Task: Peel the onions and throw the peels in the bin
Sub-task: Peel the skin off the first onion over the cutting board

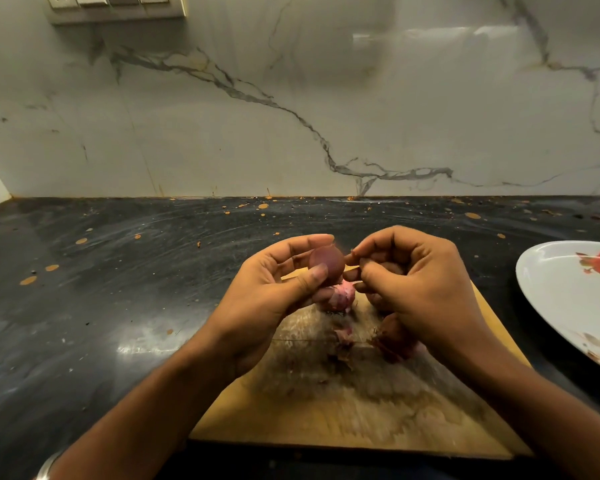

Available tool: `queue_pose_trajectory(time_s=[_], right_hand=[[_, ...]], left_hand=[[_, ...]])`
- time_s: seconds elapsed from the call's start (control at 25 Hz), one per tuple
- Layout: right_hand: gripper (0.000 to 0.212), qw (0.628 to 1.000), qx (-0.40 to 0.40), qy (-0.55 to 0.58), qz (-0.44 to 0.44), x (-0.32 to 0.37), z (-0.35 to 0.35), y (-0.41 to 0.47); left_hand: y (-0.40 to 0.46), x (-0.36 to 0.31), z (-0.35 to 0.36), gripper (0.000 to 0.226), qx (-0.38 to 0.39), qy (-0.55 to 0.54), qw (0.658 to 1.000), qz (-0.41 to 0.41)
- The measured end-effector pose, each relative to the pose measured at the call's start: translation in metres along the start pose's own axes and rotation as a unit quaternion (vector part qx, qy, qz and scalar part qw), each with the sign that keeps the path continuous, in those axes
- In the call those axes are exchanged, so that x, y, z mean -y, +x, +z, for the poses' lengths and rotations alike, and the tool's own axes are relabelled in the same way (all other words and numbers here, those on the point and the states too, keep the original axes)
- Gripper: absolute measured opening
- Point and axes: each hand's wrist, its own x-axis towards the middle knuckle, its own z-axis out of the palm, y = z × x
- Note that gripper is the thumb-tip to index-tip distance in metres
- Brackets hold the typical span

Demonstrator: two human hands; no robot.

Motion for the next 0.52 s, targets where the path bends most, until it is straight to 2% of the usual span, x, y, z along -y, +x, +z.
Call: queue_pose_trajectory(time_s=[0.24,0.52], right_hand=[[0.011,0.999,0.019,0.028,0.019,0.0044,0.0002,-0.0023],[0.003,1.0,0.016,-0.008,0.021,0.002,0.0003,-0.002]], left_hand=[[-0.001,0.0013,-0.0011,0.039,0.003,0.051,0.998,0.024],[-0.0036,0.0032,0.0038,0.039,-0.012,0.133,0.988,0.082]])
